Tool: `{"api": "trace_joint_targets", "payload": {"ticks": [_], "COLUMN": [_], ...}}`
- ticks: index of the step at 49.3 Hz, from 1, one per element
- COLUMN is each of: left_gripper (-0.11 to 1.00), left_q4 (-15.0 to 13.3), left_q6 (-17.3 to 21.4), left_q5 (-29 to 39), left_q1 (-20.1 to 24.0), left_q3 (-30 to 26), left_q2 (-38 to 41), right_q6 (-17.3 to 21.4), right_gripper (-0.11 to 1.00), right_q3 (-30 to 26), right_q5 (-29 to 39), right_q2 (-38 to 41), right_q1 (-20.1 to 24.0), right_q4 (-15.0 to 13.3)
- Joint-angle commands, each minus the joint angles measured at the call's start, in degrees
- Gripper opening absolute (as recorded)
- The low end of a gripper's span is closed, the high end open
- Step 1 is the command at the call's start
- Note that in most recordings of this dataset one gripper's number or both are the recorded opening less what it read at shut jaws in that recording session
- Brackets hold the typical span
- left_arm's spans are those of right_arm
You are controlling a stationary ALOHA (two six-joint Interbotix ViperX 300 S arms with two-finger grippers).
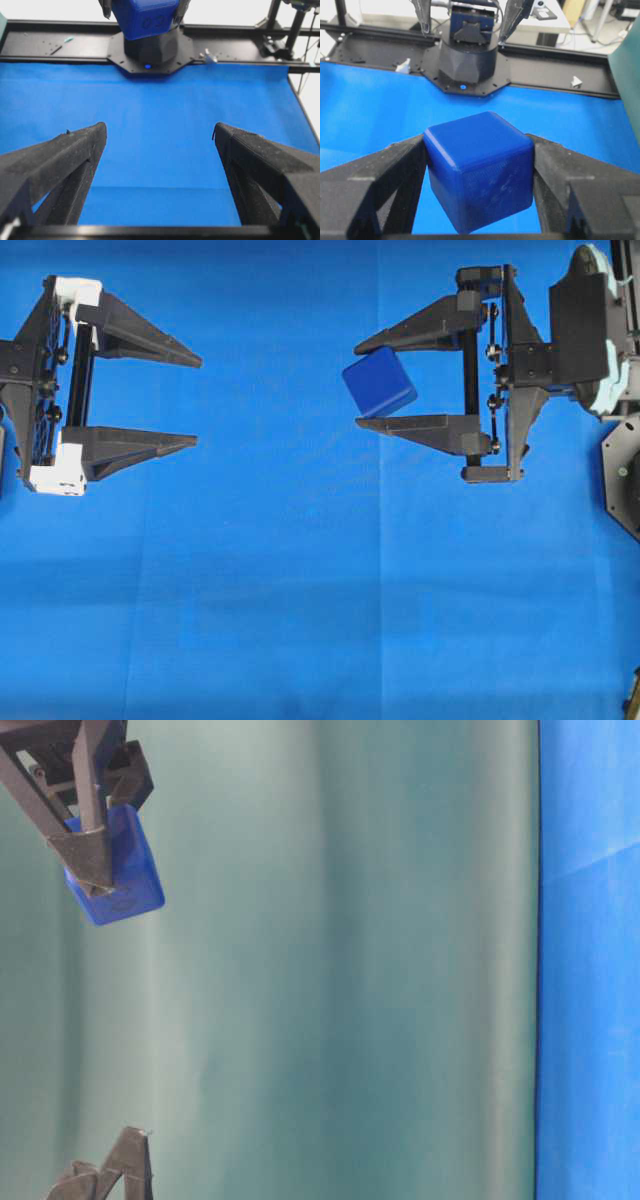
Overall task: Handover the blue block to the right arm after grasping it with the left arm, then place it in the designated position.
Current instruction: 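Carry the cube with the right gripper toward the table center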
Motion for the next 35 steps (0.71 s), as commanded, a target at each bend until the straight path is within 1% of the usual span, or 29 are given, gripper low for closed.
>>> {"api": "trace_joint_targets", "payload": {"ticks": [1, 35], "left_gripper": [0.93, 0.93], "left_q4": [0.09, 0.00], "left_q6": [0.09, 0.09], "left_q5": [-0.26, -0.26], "left_q1": [0.09, 0.09], "left_q3": [-0.88, -0.97], "left_q2": [-0.88, -0.79], "right_q6": [0.09, 0.09], "right_gripper": [0.55, 0.55], "right_q3": [-1.58, -1.58], "right_q5": [-0.18, 0.79], "right_q2": [-0.79, -0.88], "right_q1": [0.09, 0.09], "right_q4": [0.18, 0.18]}}
